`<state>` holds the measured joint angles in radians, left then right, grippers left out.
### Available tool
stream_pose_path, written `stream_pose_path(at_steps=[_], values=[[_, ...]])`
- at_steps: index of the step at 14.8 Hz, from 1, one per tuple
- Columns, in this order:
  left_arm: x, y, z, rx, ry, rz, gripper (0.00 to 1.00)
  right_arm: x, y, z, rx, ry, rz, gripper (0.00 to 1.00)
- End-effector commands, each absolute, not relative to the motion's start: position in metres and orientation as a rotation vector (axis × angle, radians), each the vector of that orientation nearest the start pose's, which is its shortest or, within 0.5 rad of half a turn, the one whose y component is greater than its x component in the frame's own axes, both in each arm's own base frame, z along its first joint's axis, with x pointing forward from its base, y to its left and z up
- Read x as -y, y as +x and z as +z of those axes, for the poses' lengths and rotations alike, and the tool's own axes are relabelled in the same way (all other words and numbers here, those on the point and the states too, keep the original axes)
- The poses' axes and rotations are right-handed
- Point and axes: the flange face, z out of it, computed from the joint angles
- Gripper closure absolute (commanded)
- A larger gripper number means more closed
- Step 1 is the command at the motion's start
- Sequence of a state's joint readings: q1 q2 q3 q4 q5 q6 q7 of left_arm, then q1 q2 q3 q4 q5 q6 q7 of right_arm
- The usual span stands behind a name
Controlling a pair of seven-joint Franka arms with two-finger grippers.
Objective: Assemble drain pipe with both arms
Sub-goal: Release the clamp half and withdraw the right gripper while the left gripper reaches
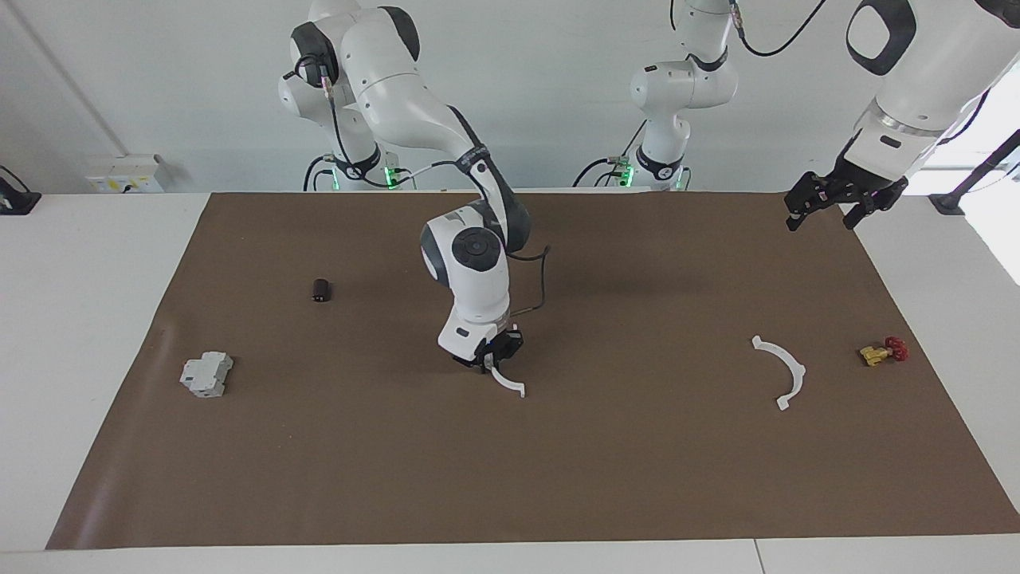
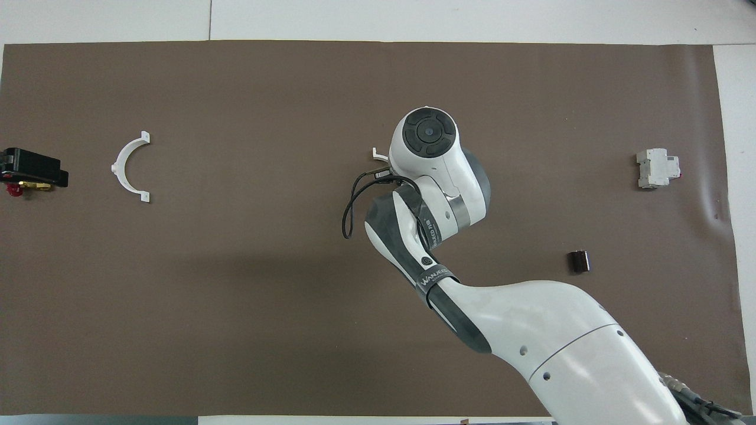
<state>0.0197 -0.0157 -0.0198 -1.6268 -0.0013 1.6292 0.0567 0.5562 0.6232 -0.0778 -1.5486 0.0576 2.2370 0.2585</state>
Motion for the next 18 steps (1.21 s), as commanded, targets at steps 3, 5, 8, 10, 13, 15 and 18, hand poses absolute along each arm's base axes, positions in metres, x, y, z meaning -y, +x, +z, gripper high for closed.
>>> stream_pose_path(at_steps=[3, 5, 8, 10, 13, 15, 18], values=[[-0.013, 0.556, 0.579, -0.094, -3.142, -0.123, 0.0, -0.339, 0.628, 0.307, 0.33, -3.075, -0.135, 0.0], [-0.019, 0.558, 0.547, -0.131, -3.136, -0.15, 0.0, -0.328, 0.64, 0.347, 0.311, -3.086, -0.118, 0.0], [-0.03, 0.577, 0.501, -0.115, -3.133, -0.176, 0.0, -0.281, 0.652, 0.403, 0.224, -3.108, -0.096, 0.0], [-0.036, 0.593, 0.472, -0.099, -3.132, -0.188, 0.0, -0.237, 0.655, 0.442, 0.134, -3.117, -0.088, 0.0], [-0.049, 0.605, 0.444, -0.069, -3.131, -0.2, 0.0, -0.185, 0.643, 0.495, 0.033, -3.126, -0.029, 0.0], [-0.051, 0.612, 0.424, -0.064, -3.128, -0.224, 0.0, -0.16, 0.632, 0.523, -0.009, -3.128, 0.003, 0.0], [-0.061, 0.617, 0.394, -0.041, -3.125, -0.243, 0.0, -0.152, 0.619, 0.542, -0.004, -3.167, 0.038, 0.0]])
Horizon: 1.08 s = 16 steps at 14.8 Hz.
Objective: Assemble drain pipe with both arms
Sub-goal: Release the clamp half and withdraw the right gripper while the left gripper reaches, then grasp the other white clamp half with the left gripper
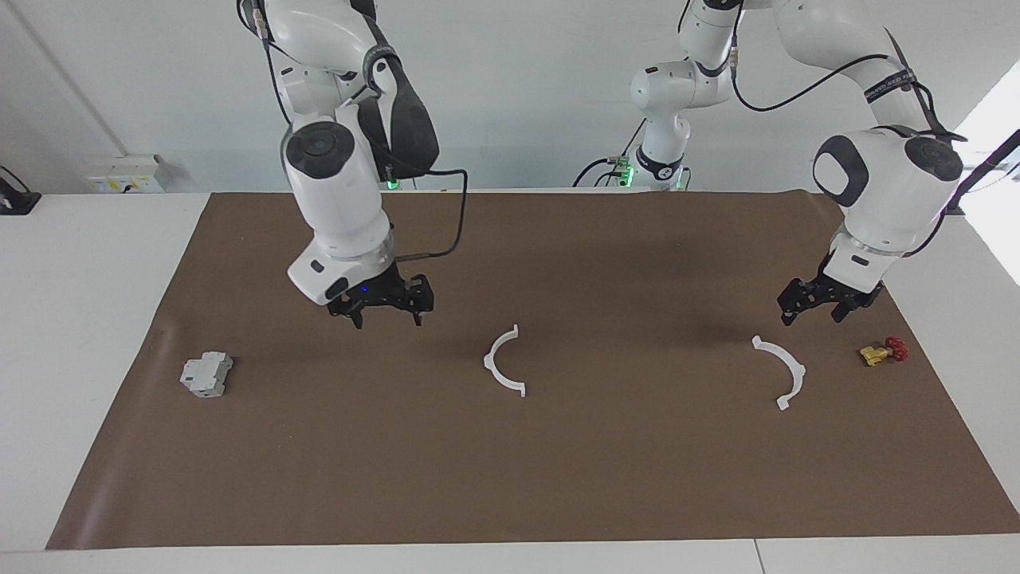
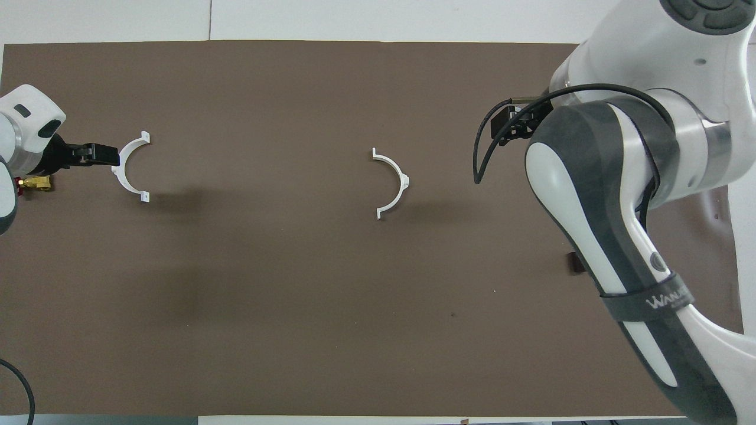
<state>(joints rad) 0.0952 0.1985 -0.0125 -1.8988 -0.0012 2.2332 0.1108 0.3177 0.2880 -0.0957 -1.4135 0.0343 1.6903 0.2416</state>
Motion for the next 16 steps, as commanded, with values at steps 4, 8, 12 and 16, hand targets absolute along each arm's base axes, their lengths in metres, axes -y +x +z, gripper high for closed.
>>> stream_pose_path(at_steps=[4, 8, 12, 16], values=[[-0.065, 0.63, 0.362, -0.033, -3.118, -0.281, 0.0, -0.106, 0.59, 0.584, -0.041, -3.195, 0.122, 0.0], [-0.069, 0.64, 0.341, -0.028, -3.112, -0.316, 0.0, -0.064, 0.535, 0.612, -0.042, -3.174, 0.125, 0.0], [-0.072, 0.641, 0.319, -0.019, -3.117, -0.283, 0.0, -0.02, 0.525, 0.61, -0.022, -3.169, 0.124, 0.0], [-0.08, 0.638, 0.316, 0.011, -3.119, -0.271, 0.31, -0.006, 0.534, 0.619, -0.049, -3.169, 0.076, 0.0]])
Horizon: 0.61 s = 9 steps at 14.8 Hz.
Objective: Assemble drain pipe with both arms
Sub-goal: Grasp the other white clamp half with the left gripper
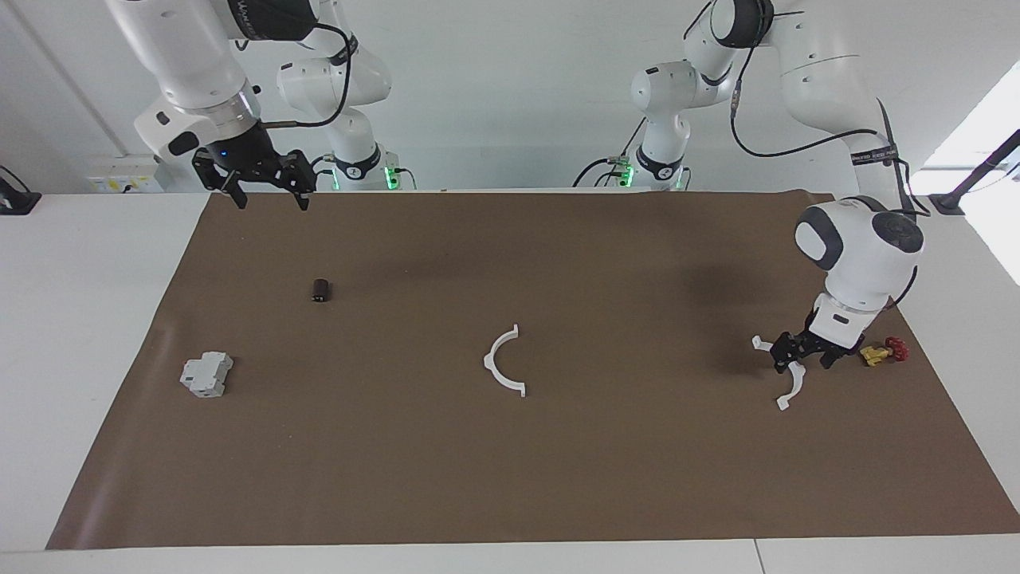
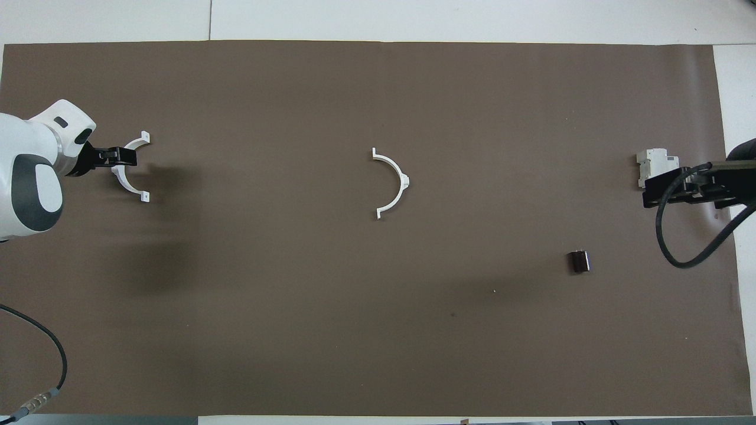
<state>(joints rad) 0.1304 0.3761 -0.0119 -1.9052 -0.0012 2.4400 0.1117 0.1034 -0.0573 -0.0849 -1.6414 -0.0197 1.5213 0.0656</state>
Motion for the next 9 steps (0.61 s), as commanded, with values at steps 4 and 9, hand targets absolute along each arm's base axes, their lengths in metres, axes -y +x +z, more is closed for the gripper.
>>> stream_pose_path(at_steps=[4, 9], values=[[-0.083, 0.64, 0.314, 0.016, -3.112, -0.309, 0.4, 0.014, 0.541, 0.618, -0.109, -3.159, 0.06, 0.0], [-0.081, 0.633, 0.304, 0.012, -3.117, -0.283, 0.38, 0.036, 0.541, 0.616, -0.165, -3.162, 0.044, 0.0]])
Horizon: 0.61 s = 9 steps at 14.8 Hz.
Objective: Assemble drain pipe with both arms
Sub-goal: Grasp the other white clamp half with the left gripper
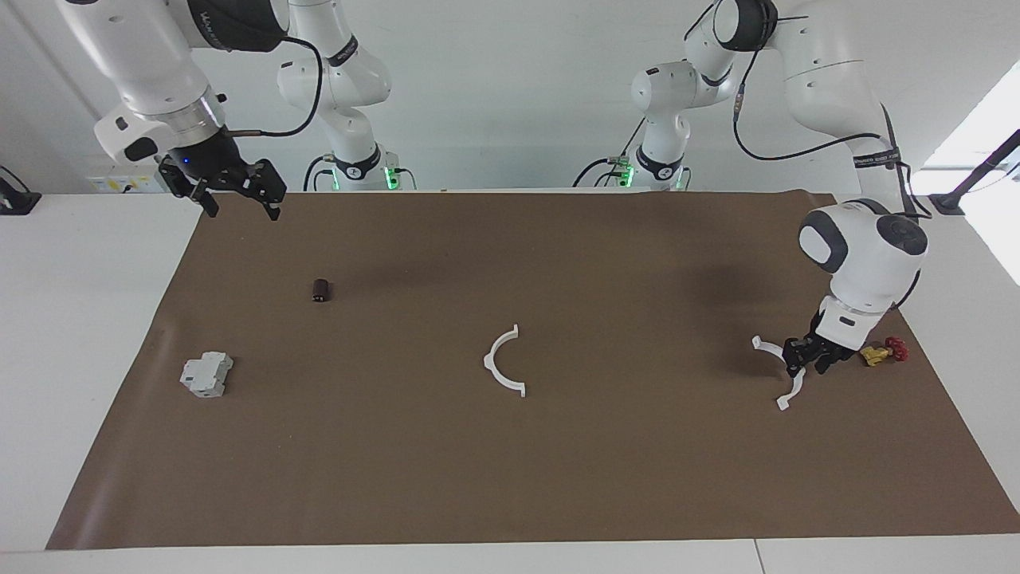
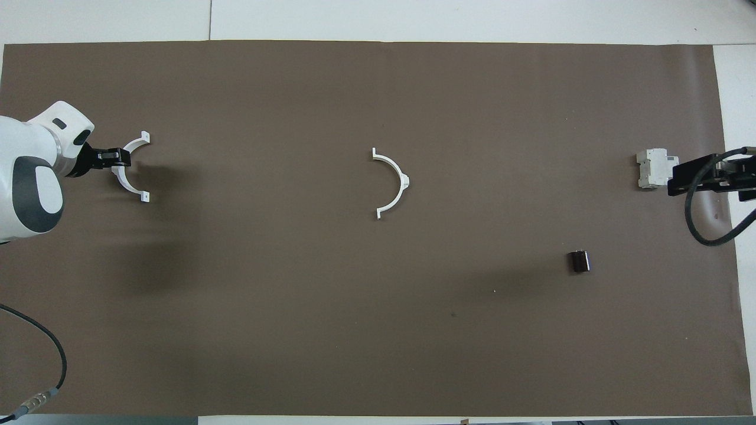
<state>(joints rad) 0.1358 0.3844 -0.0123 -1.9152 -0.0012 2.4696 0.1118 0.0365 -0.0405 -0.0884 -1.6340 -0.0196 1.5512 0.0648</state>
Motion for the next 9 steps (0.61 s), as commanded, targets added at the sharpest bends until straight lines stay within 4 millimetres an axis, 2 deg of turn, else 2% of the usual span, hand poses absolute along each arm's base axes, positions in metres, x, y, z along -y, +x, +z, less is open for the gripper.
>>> stream_pose_path(at_steps=[1, 2, 3, 4, 5, 6, 7, 9], values=[[-0.081, 0.632, 0.304, 0.011, -3.117, -0.28, 0.38, 0.033, 0.542, 0.616, -0.157, -3.167, 0.044, 0.0], [-0.08, 0.632, 0.303, 0.014, -3.118, -0.273, 0.4, 0.033, 0.541, 0.616, -0.155, -3.168, 0.059, 0.0], [-0.08, 0.632, 0.304, 0.019, -3.119, -0.273, 0.49, 0.037, 0.54, 0.617, -0.163, -3.165, 0.069, 0.0], [-0.079, 0.632, 0.304, 0.026, -3.12, -0.269, 0.77, 0.045, 0.539, 0.623, -0.168, -3.164, 0.06, 0.0], [-0.079, 0.631, 0.304, 0.026, -3.12, -0.266, 0.94, 0.05, 0.54, 0.622, -0.147, -3.165, 0.063, 0.0], [-0.08, 0.63, 0.306, 0.028, -3.121, -0.264, 1.0, 0.05, 0.54, 0.621, -0.12, -3.165, 0.068, 0.0], [-0.079, 0.628, 0.306, 0.026, -3.122, -0.257, 1.0, 0.046, 0.541, 0.623, -0.108, -3.166, 0.06, 0.0], [-0.077, 0.624, 0.318, 0.032, -3.128, -0.222, 1.0, 0.041, 0.541, 0.633, -0.099, -3.161, 0.062, 0.0]])
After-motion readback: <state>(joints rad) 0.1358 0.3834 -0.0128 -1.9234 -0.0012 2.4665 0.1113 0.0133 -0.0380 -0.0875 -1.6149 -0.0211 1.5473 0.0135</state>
